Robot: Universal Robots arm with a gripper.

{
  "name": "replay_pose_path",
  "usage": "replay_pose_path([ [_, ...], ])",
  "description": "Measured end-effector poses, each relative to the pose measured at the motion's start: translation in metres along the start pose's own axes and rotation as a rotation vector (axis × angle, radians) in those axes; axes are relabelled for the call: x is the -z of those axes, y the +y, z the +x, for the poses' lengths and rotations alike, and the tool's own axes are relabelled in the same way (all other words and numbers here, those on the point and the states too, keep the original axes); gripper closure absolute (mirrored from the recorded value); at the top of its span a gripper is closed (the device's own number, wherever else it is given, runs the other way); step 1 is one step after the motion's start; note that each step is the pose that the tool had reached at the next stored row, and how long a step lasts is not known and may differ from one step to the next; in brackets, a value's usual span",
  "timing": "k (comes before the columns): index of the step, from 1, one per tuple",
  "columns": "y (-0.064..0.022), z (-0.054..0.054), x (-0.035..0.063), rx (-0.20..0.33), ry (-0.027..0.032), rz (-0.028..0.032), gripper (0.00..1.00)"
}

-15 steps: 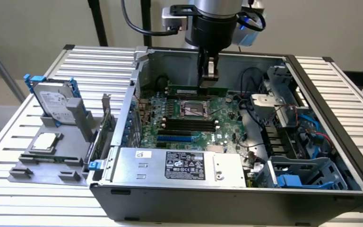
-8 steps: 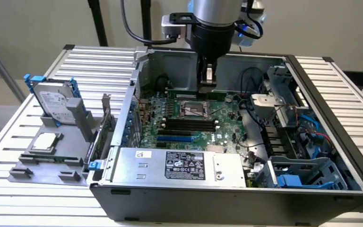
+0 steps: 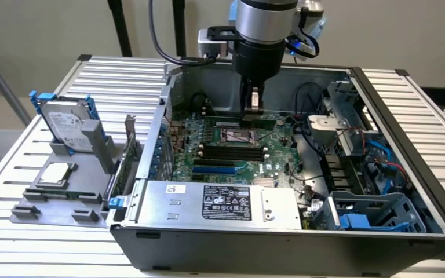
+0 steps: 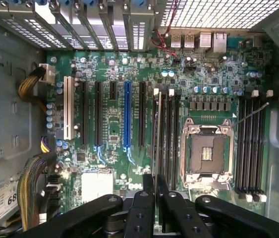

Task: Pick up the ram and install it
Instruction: 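Insert the ram into the slot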

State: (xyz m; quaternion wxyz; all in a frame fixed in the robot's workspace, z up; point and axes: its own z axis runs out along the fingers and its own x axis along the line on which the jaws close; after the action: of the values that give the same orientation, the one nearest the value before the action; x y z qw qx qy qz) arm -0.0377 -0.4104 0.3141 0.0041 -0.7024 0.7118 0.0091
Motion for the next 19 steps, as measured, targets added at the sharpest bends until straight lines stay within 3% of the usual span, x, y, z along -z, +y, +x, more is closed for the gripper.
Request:
replay_pose_path([
  [10,-0.0002,0.0,-0.0182,-0.004,-0.0081,-0.0002,0.86],
  [19,-0.0002,-0.008,-0.0348,-0.004,-0.0097,-0.0001,0.86],
])
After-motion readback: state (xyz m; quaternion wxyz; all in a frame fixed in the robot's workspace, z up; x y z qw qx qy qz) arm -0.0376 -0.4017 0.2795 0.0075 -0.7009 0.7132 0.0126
